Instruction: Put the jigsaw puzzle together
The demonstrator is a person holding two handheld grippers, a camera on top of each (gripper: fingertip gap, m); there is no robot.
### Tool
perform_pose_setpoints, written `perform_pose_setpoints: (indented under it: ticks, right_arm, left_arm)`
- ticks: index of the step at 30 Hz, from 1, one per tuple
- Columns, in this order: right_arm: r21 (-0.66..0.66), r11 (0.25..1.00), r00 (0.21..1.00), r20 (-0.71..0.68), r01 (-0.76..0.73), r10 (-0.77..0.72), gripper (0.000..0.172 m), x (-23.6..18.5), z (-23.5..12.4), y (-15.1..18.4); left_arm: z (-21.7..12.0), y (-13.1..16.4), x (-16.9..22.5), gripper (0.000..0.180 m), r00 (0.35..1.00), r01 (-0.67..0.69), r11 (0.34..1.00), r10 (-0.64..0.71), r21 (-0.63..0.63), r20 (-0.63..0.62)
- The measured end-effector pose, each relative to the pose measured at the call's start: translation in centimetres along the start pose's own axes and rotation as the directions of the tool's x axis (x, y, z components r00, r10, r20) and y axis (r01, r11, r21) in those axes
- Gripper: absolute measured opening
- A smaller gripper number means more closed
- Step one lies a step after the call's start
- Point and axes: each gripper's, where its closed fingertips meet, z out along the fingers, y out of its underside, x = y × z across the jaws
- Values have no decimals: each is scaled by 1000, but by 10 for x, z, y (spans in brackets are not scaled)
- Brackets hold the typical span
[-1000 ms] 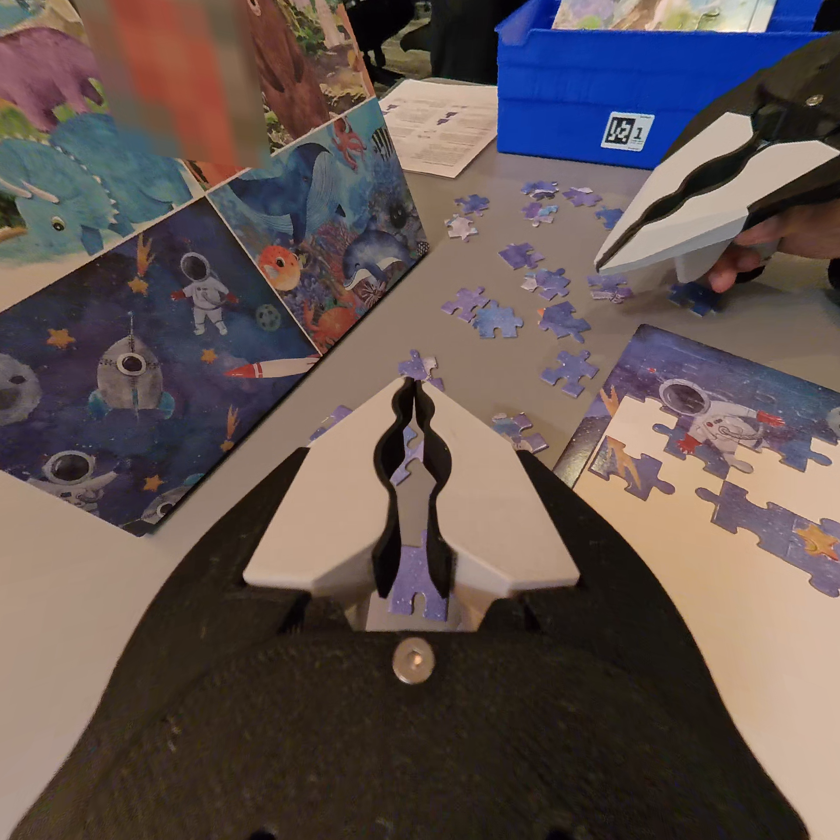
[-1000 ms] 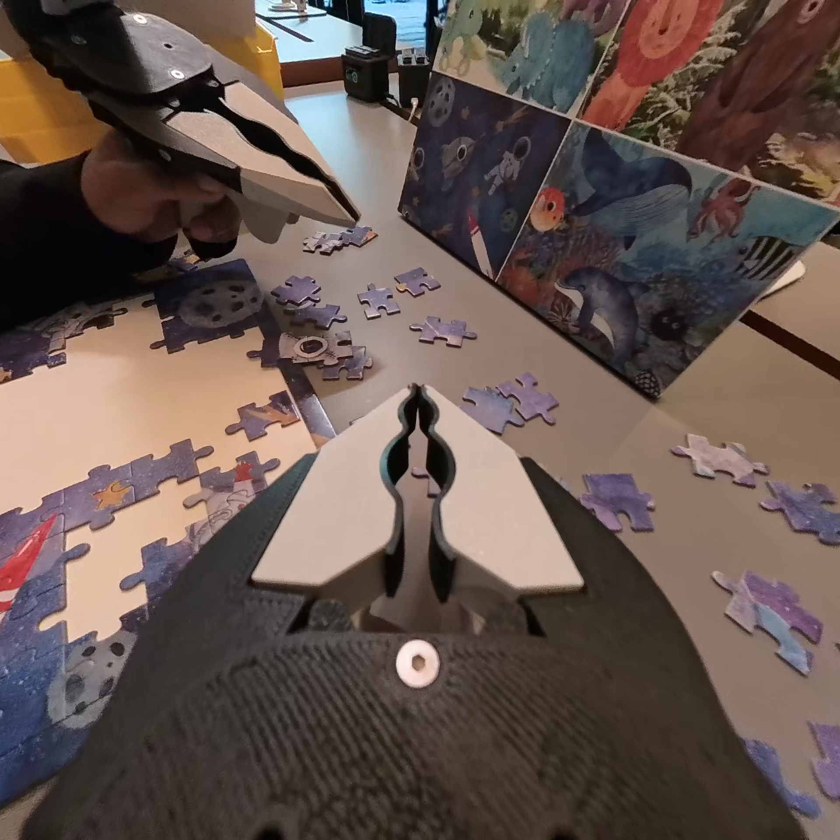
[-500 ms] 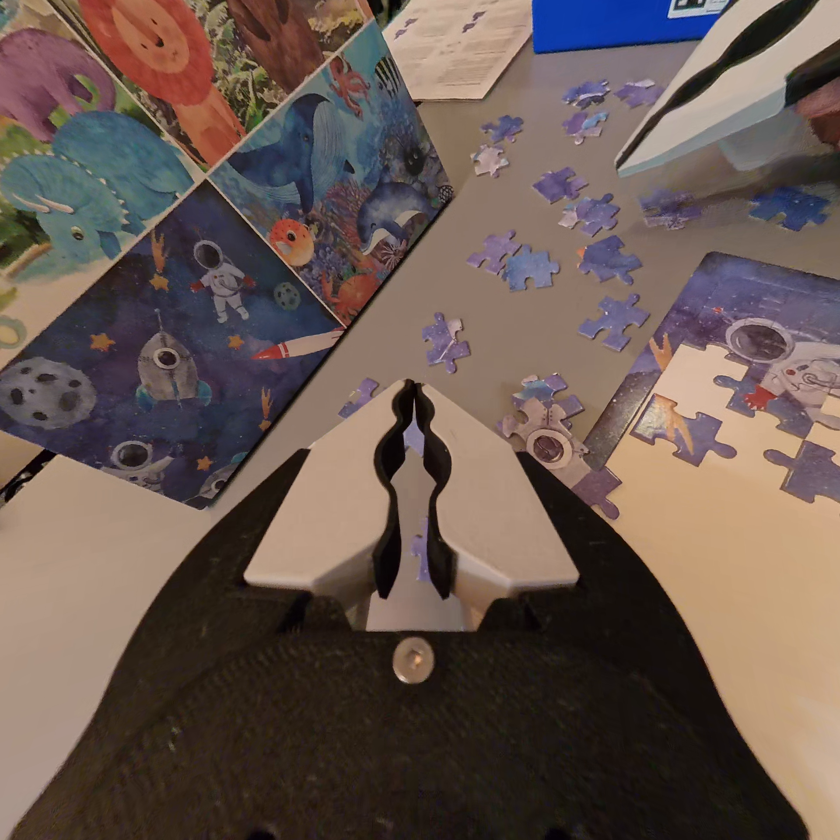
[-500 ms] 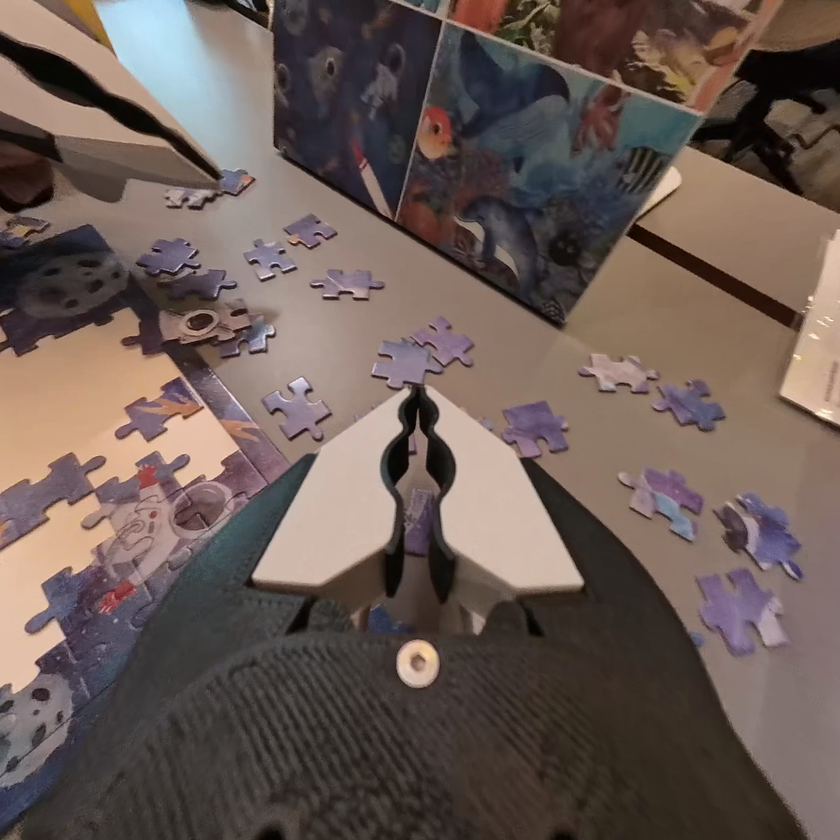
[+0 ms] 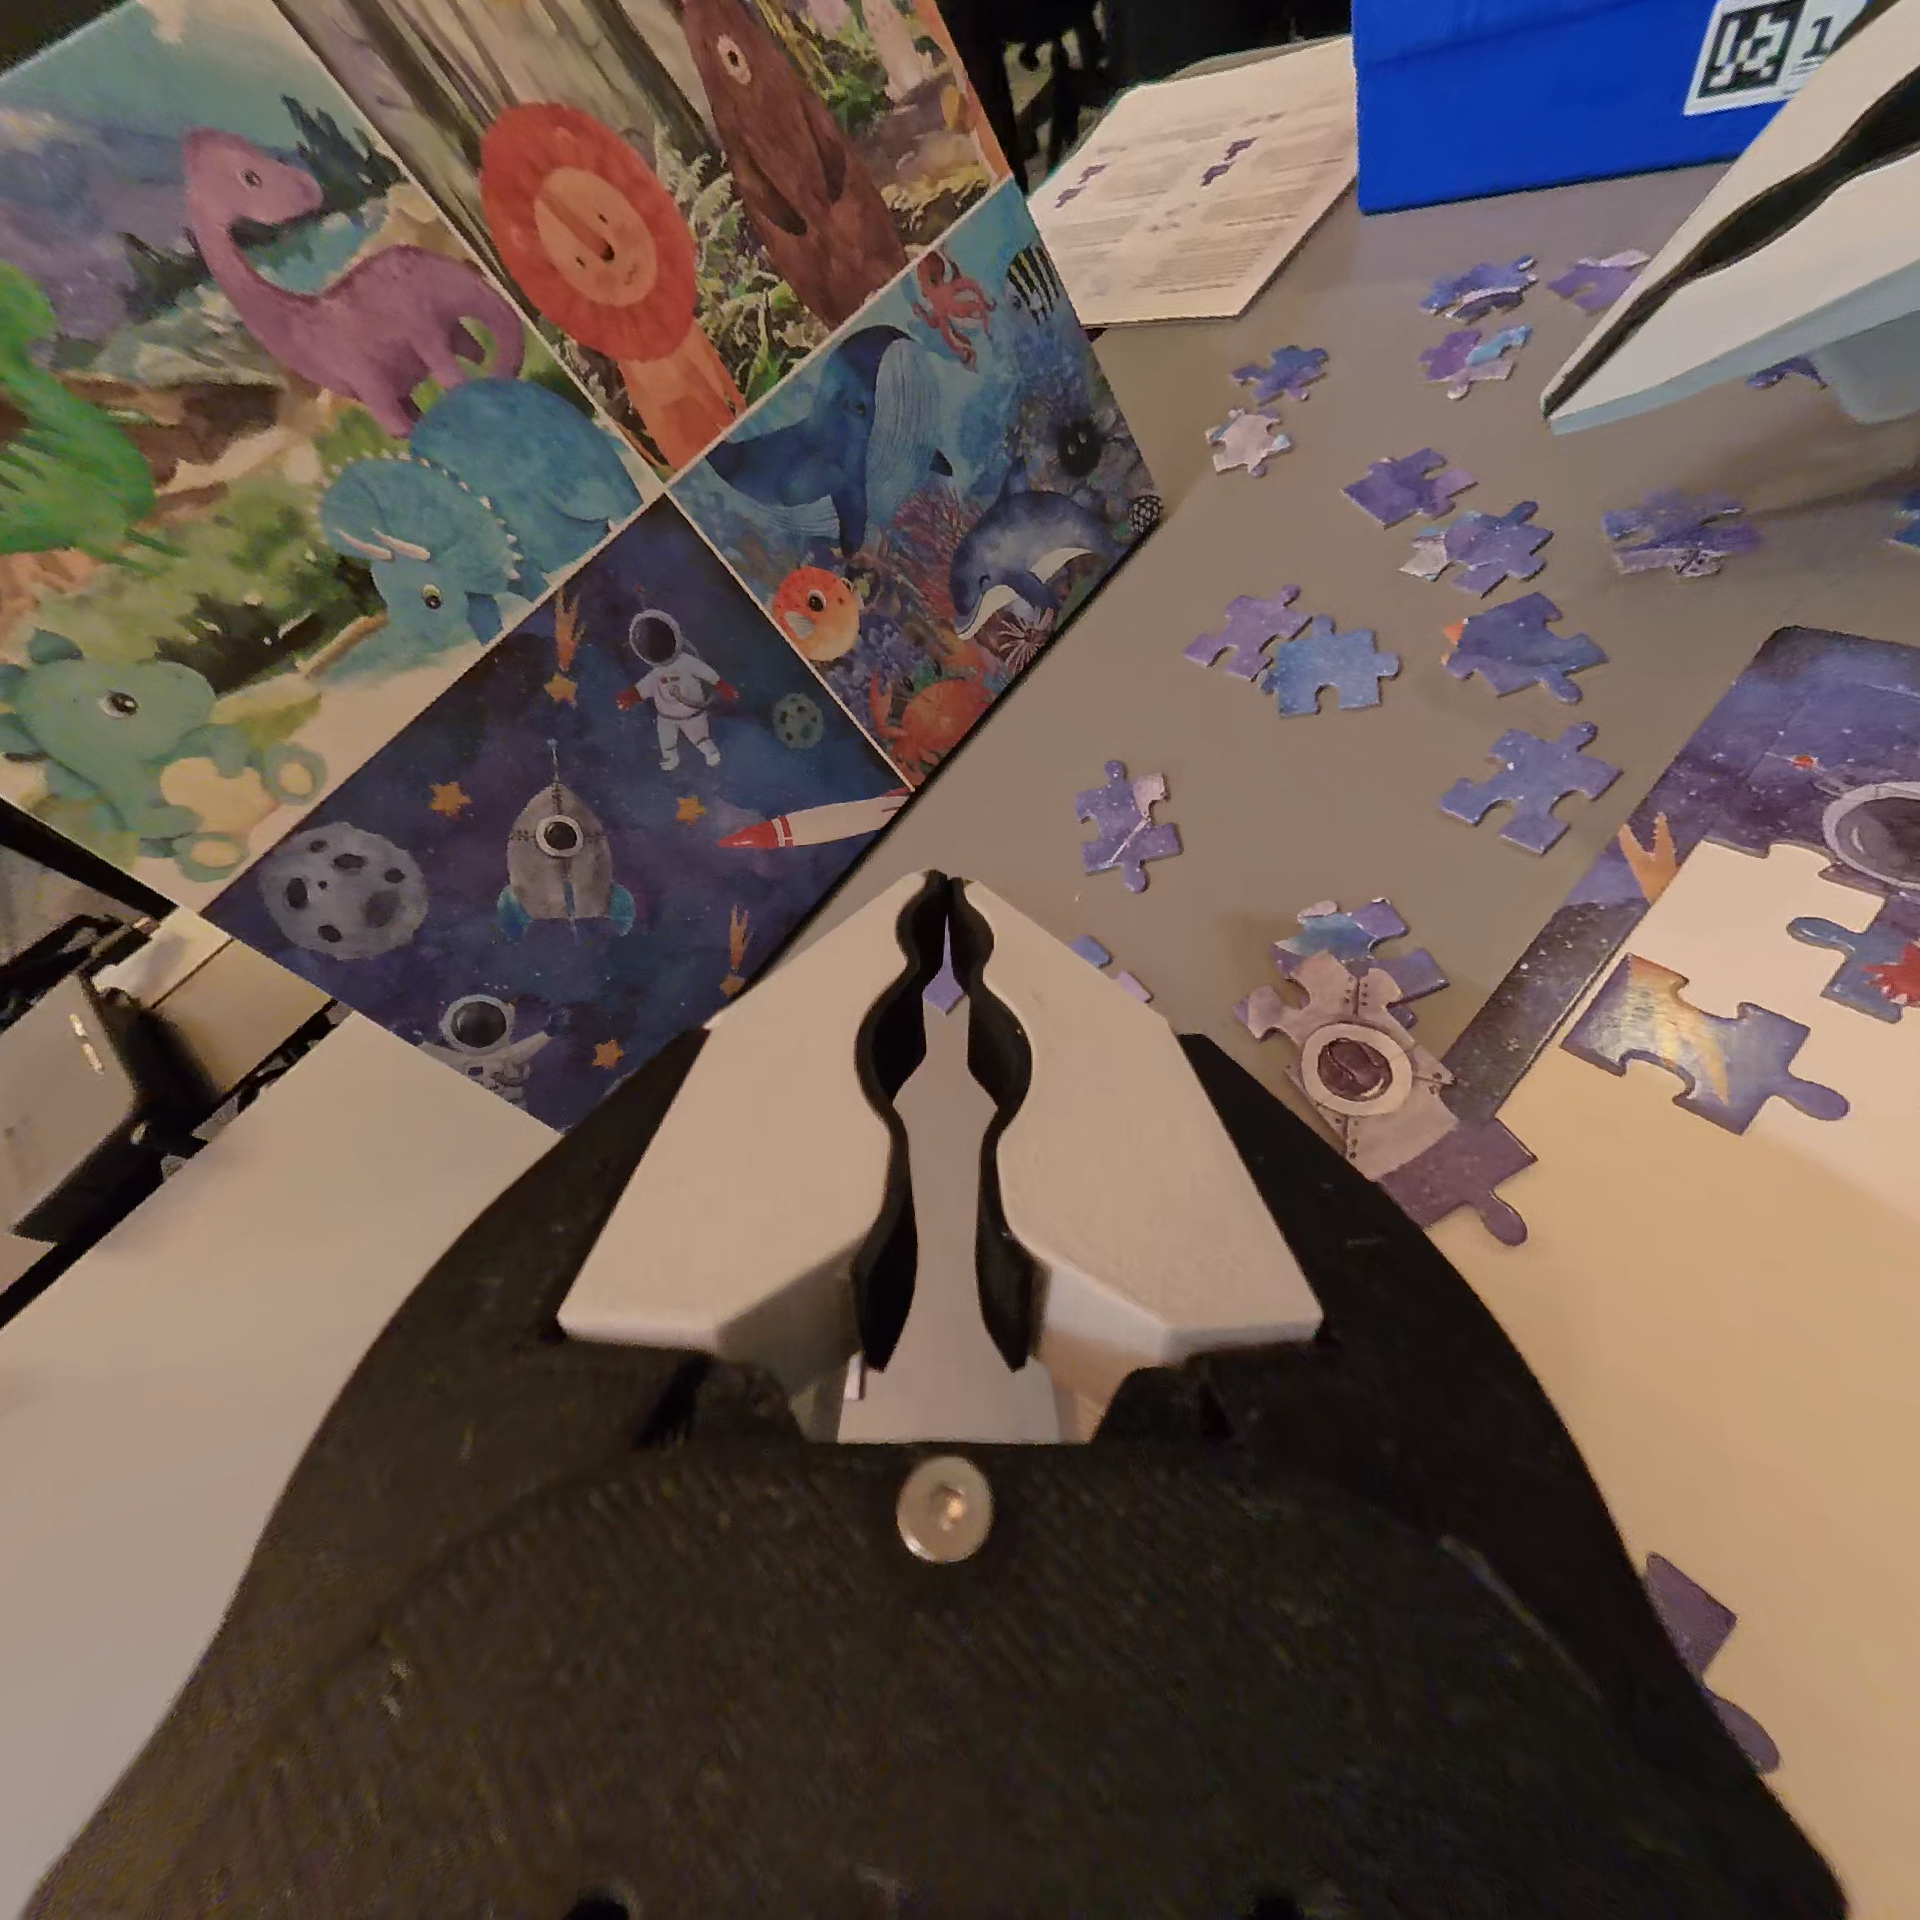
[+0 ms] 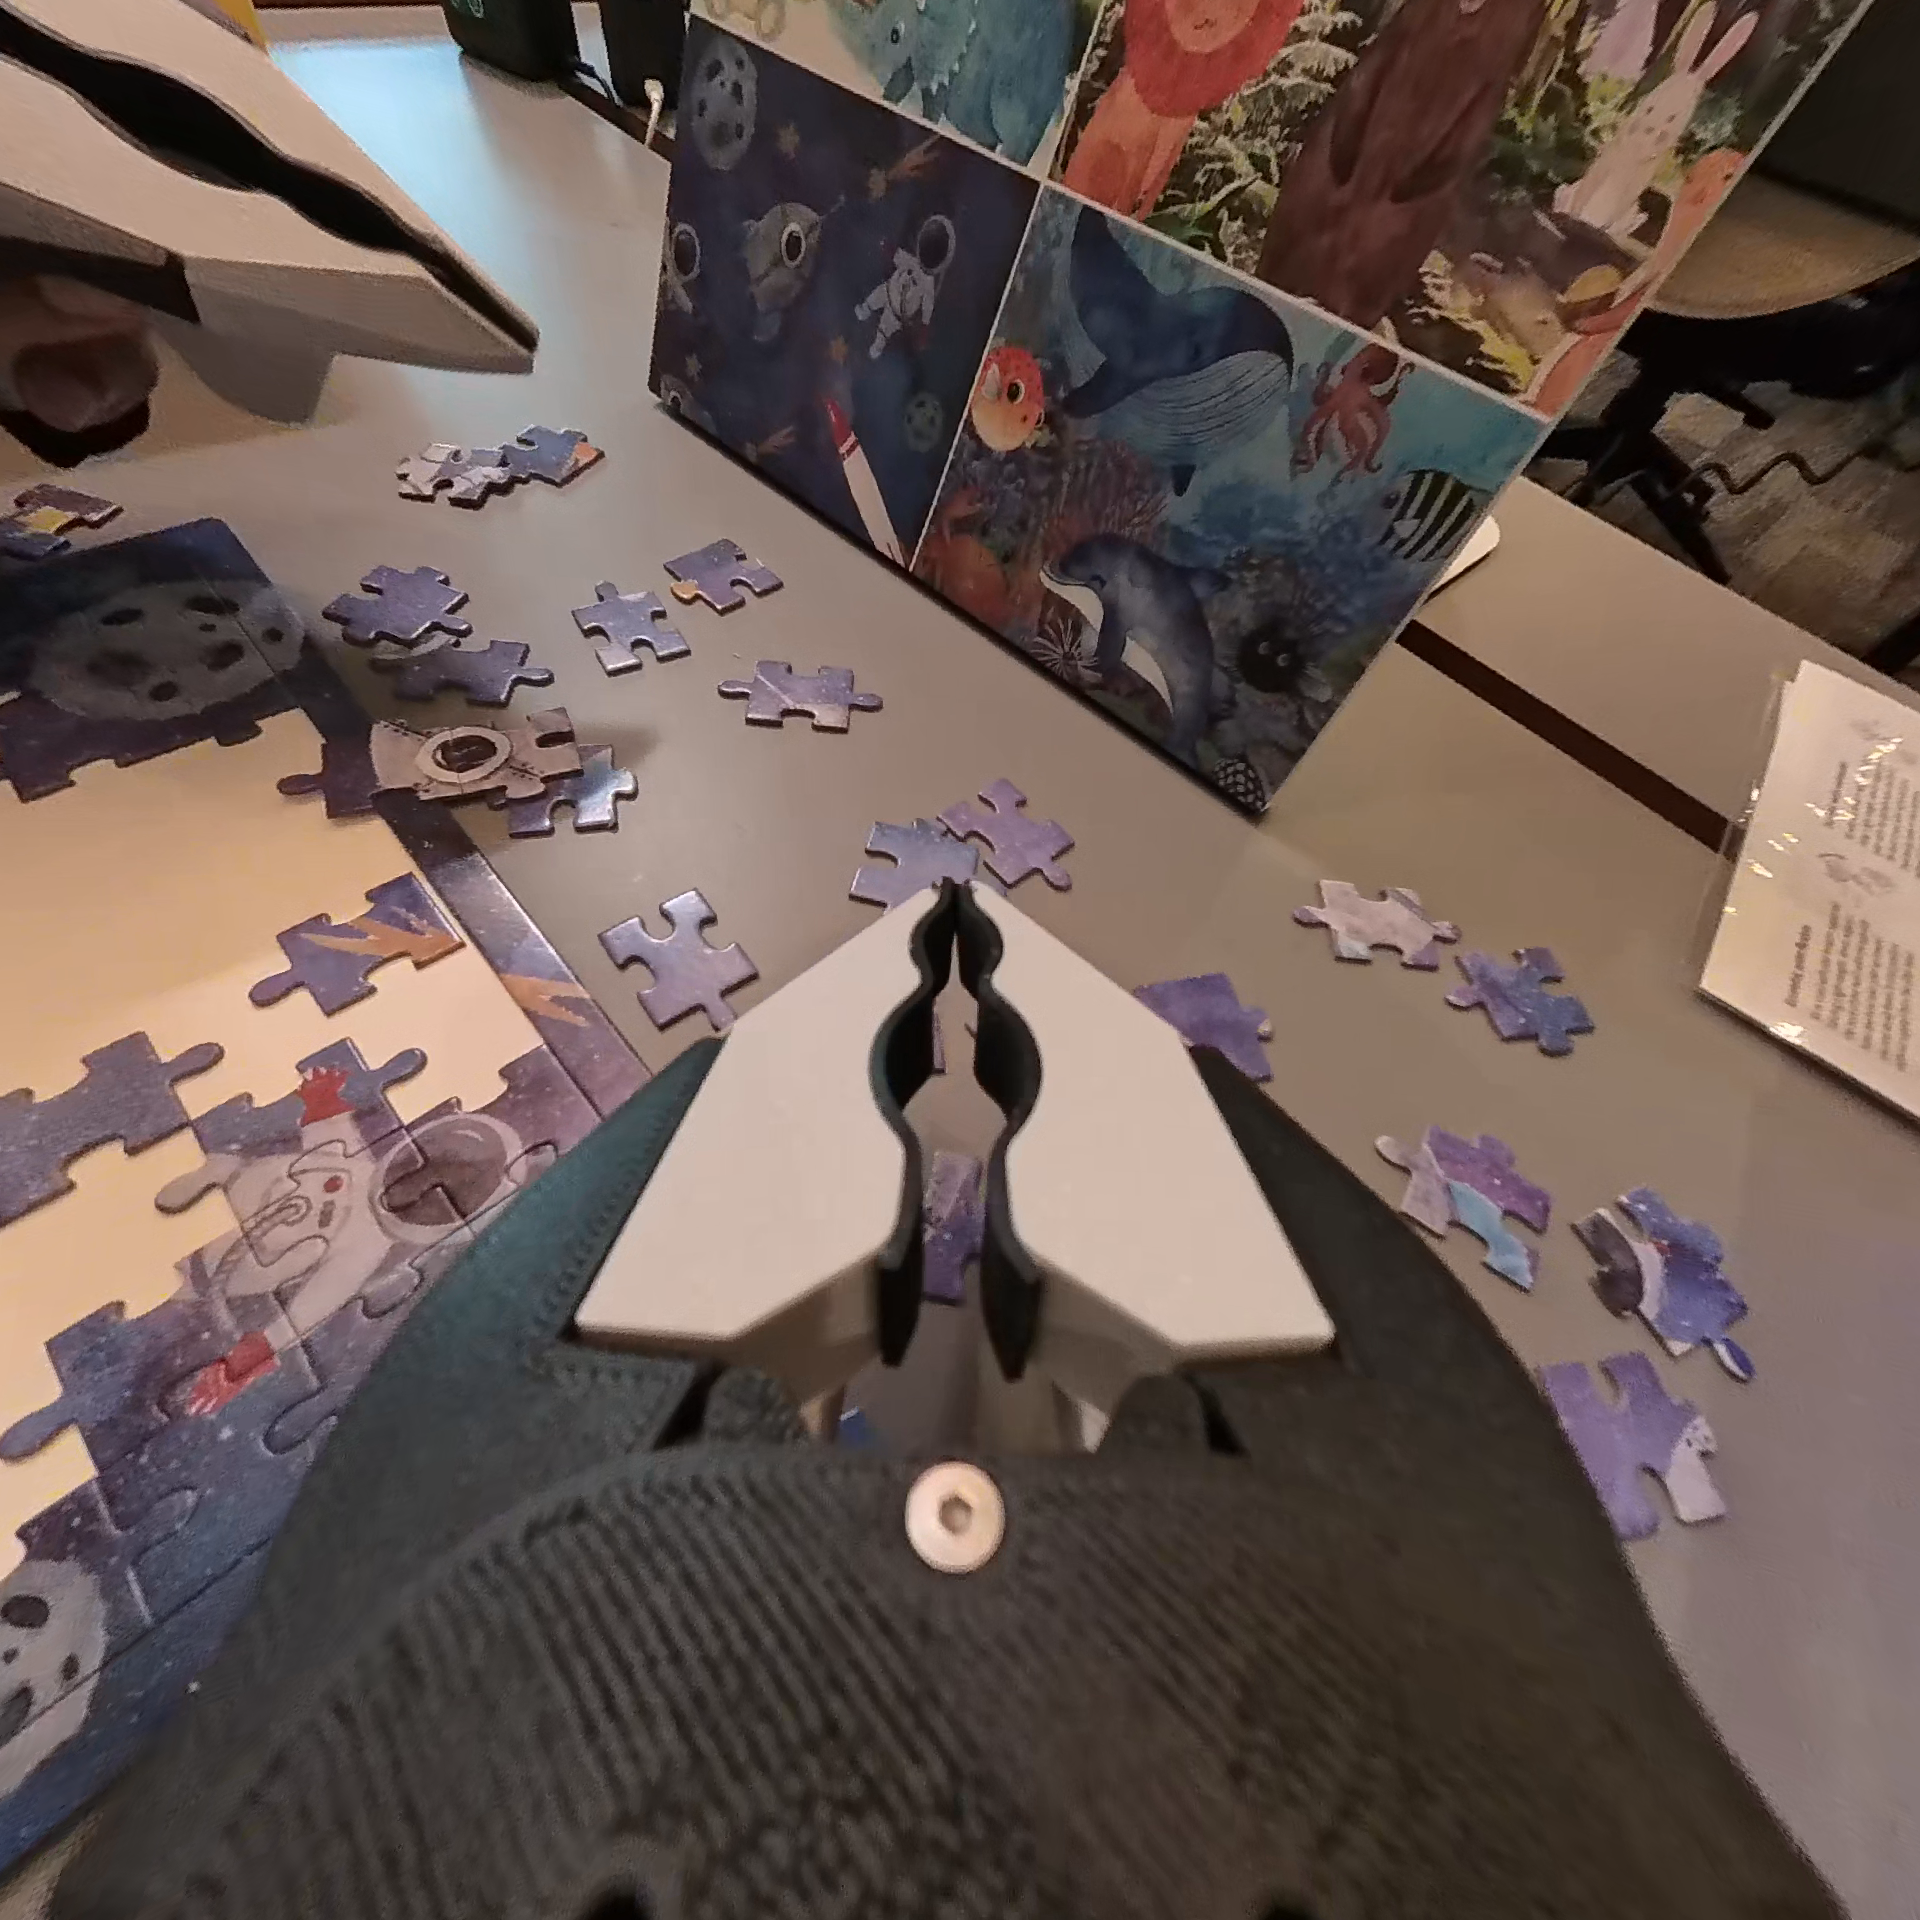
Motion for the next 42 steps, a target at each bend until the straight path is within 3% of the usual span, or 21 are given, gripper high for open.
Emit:
perform_pose_setpoints:
  ticks: [15,23,29,34,42]
  right_arm:
    - [43,999,998,-53,24,-21,0,13,-6,-5]
    - [157,987,999,-27,-43,48,0,17,-17,-21]
    - [229,973,994,-99,-13,37,0,32,-32,-26]
    - [333,941,987,-120,-61,106,0,40,-51,-26]
    - [488,848,968,-26,-205,249,0,39,-76,-30]
  left_arm:
    - [-5,-3,-13,0,997,74,996,-74,49,7]
    - [-16,-8,-32,2,979,206,972,-205,114,-18]
    - [-32,-9,-35,11,976,218,964,-215,151,-37]
    - [-55,-9,-23,12,984,176,966,-171,191,-43]
    - [-89,-9,-11,16,969,246,914,-235,324,-74]
